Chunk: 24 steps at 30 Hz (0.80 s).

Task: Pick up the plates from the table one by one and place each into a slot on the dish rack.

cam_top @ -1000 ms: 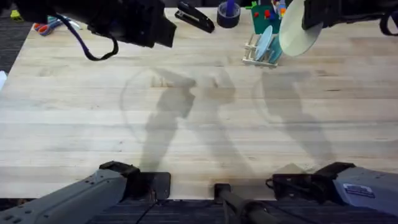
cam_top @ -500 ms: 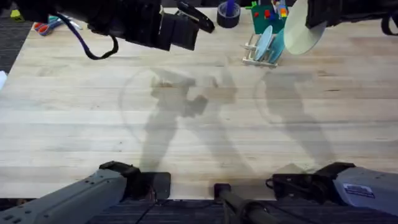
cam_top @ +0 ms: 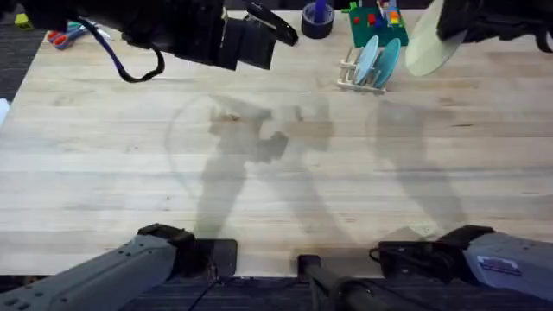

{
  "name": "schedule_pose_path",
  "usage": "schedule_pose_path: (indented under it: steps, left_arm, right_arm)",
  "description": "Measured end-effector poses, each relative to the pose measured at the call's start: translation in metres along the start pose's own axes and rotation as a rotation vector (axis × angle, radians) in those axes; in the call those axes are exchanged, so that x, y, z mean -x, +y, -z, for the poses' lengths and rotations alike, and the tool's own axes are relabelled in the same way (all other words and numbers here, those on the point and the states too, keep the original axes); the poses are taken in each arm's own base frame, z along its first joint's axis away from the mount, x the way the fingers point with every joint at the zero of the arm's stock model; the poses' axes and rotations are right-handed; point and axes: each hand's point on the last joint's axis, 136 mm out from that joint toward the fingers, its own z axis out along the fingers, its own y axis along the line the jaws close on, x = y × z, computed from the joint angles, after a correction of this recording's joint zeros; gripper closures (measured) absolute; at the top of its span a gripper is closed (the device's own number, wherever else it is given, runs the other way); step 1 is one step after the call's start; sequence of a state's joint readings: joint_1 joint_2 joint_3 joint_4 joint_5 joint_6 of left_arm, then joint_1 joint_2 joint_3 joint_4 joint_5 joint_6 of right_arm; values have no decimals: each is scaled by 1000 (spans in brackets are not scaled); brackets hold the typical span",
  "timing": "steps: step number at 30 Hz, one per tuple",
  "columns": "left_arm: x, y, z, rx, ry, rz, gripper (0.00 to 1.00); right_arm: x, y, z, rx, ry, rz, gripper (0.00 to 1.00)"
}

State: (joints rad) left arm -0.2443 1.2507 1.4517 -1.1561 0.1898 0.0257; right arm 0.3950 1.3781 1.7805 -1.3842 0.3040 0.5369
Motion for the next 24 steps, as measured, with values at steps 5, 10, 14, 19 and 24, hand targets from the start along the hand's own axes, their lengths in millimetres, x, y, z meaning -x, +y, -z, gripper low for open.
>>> schedule_pose_path:
  steps: [5,10,14,19,24]
  left_arm:
    - [0,0,0,0,0,0,6]
    - [0,0,0,0,0,0,6]
    - [0,0,0,0,0,0,7]
    - [0,0,0,0,0,0,7]
    - [2,0,0,0,-10,-2,6]
  right_arm:
    - [8,-14,1,-76,-55,-169,973]
    - [11,-19,1,-105,-79,-245,973]
    - [12,-21,1,-137,-58,-241,973]
    - [20,-17,-1,-171,-19,-215,973]
    - [27,-12,-4,-209,30,-180,973]
